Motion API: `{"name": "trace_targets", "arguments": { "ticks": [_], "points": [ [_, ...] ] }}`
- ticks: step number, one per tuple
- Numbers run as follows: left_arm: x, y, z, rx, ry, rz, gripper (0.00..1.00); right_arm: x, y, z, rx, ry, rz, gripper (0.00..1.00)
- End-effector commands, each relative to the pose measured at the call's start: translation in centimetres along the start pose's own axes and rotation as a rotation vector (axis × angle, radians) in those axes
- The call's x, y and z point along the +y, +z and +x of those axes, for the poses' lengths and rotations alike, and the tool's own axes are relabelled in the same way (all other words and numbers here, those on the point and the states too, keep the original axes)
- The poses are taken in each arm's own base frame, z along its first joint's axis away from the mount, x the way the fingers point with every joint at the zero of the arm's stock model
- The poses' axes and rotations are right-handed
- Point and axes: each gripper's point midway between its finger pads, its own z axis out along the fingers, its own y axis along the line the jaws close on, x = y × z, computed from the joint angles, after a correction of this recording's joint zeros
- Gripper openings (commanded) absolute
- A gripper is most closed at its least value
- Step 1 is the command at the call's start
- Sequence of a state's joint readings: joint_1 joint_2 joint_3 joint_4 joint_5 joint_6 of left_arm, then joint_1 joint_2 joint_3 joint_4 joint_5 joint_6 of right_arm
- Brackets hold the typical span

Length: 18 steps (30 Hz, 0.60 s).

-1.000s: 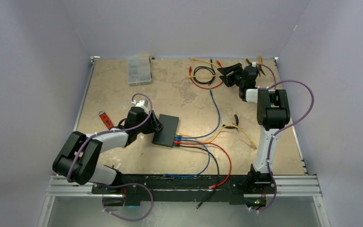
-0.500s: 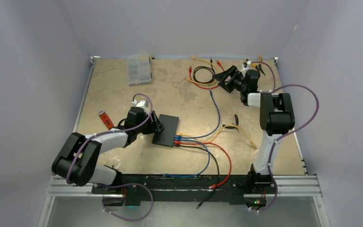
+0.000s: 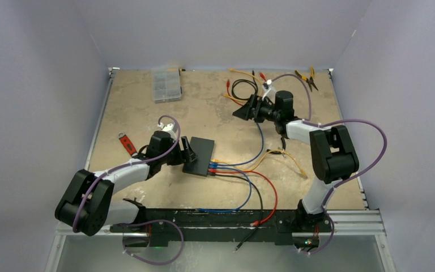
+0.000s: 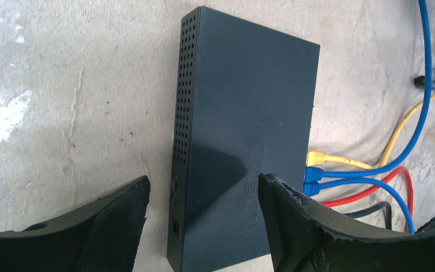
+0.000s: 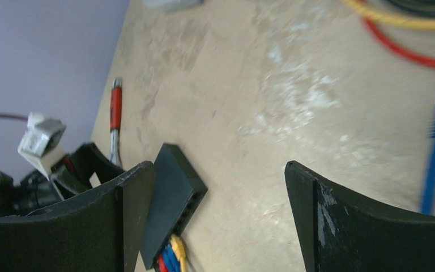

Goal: Pull the plug from the switch port
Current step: Pull the connector from the switch port.

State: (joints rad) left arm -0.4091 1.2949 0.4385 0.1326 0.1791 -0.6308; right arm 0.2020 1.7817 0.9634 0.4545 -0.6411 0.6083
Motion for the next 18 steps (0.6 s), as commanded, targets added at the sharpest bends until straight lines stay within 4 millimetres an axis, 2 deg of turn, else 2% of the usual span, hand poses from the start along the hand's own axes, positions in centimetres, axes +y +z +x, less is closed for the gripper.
{"name": "trace_targets", "arguments": {
  "ticks": [1,4,6,12,18],
  "points": [
    [0.2,-1.0,1.7,0.038,0.022,0.017,0.72,2.0,-0.3,3.8,0.086,-0.074,-0.044,0.88],
    [-0.3,-1.4,1.6,0.025,0.031,0.047,0.72,4.6,-0.2,6.3,0.134,-0.110,-0.145,0.91],
    [-0.6,-1.5,1.6,0.023,0.035,0.064,0.72,5.6,0.1,8.0,0.174,-0.128,-0.168,0.91],
    [-0.4,-1.3,1.8,0.033,0.033,0.056,0.69,6.3,0.6,12.6,0.278,-0.113,-0.170,0.88],
    [0.1,-0.9,2.4,0.061,0.020,0.035,0.66,5.8,1.0,15.4,0.361,-0.079,-0.127,0.77]
  ]
}}
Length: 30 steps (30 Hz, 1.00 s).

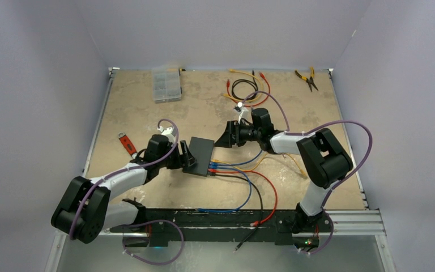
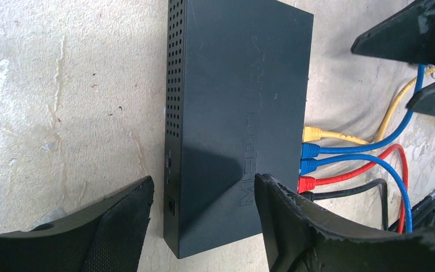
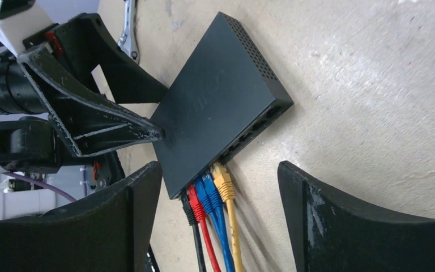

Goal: Pull the plug from the switch port
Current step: Pull the connector from the switch port.

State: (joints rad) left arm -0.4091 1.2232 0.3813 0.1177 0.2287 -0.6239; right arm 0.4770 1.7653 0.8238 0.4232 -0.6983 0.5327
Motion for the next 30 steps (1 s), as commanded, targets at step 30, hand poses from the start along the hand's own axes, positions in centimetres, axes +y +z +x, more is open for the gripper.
{"name": "trace_targets", "arguments": {
  "ticks": [30],
  "points": [
    [1.3,0.6,1.7,0.059,-0.004,-0.045,0.47,-1.0,2.9,7.7,0.252,0.094,0.055,0.37]
  ]
}}
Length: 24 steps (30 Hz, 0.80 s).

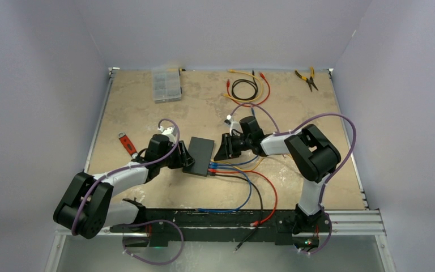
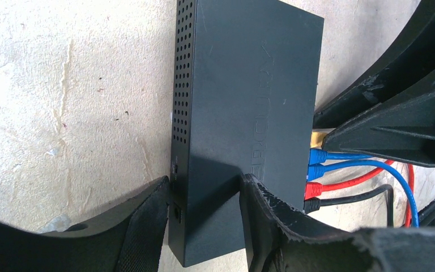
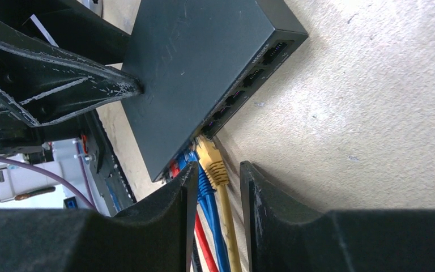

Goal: Pull the plug from the switch port
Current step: Pull the connector from the switch port.

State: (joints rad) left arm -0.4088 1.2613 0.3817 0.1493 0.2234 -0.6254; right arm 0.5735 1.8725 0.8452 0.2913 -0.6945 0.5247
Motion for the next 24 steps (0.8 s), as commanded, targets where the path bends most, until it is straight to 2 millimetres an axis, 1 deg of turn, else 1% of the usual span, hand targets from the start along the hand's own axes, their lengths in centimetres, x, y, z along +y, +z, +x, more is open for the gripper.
{"name": "trace_targets", "arguments": {
  "ticks": [1,9,21,24],
  "points": [
    [1.0,0.1,1.6,0.057,0.001,-0.036,0.47,-0.2,1.0,0.8,0.043,0.008,0.009,0.37],
    [1.1,0.1,1.7,0.057,-0.006,-0.038,0.46,0.1,1.9,1.3,0.061,0.017,-0.025,0.36],
    [1.0,0.1,1.7,0.057,-0.004,-0.036,0.46,-0.5,2.7,1.1,0.059,0.025,-0.022,0.32],
    [1.2,0.1,1.8,0.059,-0.002,-0.044,0.46,-0.6,2.9,1.0,0.054,0.028,-0.015,0.27]
  ]
}}
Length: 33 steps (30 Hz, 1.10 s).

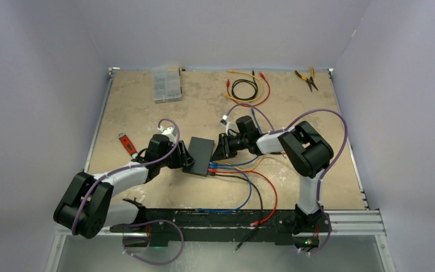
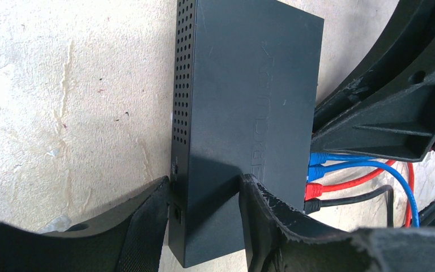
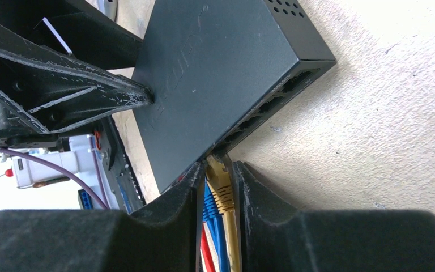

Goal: Pull the plug from the switch port
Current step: Pull the connector from the switch port.

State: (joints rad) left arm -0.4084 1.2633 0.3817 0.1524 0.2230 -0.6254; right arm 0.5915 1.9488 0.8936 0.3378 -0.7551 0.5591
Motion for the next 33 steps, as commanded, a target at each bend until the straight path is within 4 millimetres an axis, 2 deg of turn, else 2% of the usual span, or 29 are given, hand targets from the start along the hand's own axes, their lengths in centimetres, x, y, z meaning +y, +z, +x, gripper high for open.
{"name": "trace_targets", "arguments": {
  "ticks": [1,9,33],
  "points": [
    [1.2,0.1,1.8,0.062,-0.001,-0.045,0.46,-1.6,1.2,1.0,0.022,0.018,0.052,0.24],
    [1.9,0.1,1.8,0.060,-0.009,-0.083,0.46,-2.0,1.3,1.3,0.032,0.020,0.063,0.00],
    [4.6,0.2,2.2,0.062,-0.073,-0.238,0.28,-2.5,0.5,2.0,0.066,-0.013,0.112,0.00]
  ]
}}
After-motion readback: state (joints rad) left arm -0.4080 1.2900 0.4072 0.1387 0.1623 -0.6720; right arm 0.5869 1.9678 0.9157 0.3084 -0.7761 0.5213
